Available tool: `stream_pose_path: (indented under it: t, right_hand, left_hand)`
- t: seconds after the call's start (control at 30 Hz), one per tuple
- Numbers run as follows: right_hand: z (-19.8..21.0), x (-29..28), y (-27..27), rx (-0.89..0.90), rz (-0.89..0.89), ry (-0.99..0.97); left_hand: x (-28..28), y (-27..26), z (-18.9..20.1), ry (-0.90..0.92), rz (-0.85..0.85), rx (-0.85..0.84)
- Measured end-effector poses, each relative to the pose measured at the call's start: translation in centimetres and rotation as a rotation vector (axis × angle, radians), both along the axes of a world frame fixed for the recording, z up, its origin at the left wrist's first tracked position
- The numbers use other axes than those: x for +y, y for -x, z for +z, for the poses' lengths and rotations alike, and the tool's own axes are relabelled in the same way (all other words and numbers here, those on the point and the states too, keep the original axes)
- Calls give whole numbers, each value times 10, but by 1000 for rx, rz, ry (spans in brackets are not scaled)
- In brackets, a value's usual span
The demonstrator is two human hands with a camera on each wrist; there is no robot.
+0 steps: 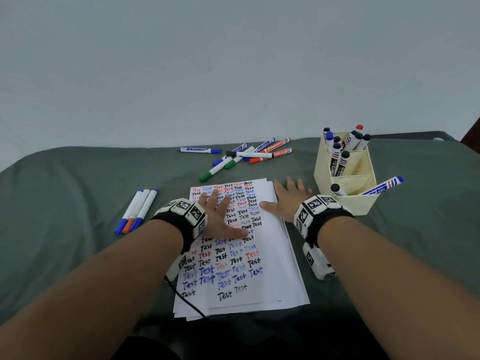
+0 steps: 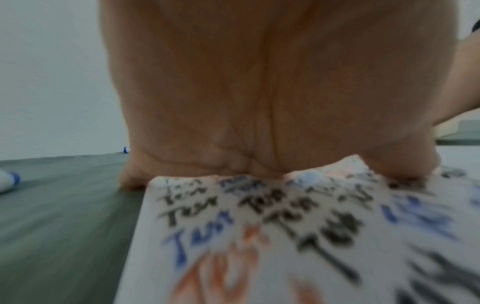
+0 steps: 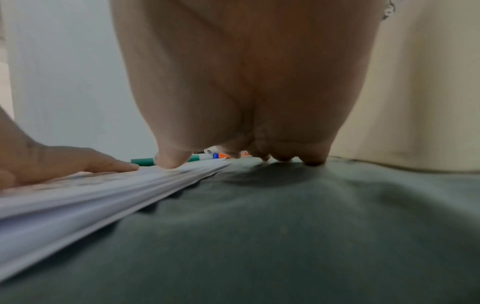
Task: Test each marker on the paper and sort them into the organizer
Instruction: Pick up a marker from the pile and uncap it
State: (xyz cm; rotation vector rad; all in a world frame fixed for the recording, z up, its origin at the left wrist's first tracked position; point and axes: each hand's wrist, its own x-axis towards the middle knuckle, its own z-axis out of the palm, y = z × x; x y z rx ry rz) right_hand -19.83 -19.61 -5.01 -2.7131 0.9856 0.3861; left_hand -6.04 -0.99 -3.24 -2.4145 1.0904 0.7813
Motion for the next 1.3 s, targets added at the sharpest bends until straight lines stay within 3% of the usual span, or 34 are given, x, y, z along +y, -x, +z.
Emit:
stream_pose_path:
  t: [0.13, 0.27, 0.47, 0.6, 1.0, 1.3]
  right_hand:
    - [-2, 3, 0, 1, 6, -28]
    - [1, 7, 1, -4, 7, -45]
    - [3, 8, 0, 17, 25, -57]
    - [2, 8, 0, 11, 9, -70]
    - [8, 9, 0, 18, 10, -91]
    - [7, 7, -3, -121, 17, -42]
  left_hand:
    - [-17, -8, 23, -60, -58, -66]
    - [-44, -27, 54, 44, -145, -107]
    - [-72, -76, 65, 475, -157, -304]
    - [-93, -99, 51, 675, -165, -303]
    - [-140, -106, 25, 454, -267, -399]
    - [-133, -95, 18, 626, -190, -488]
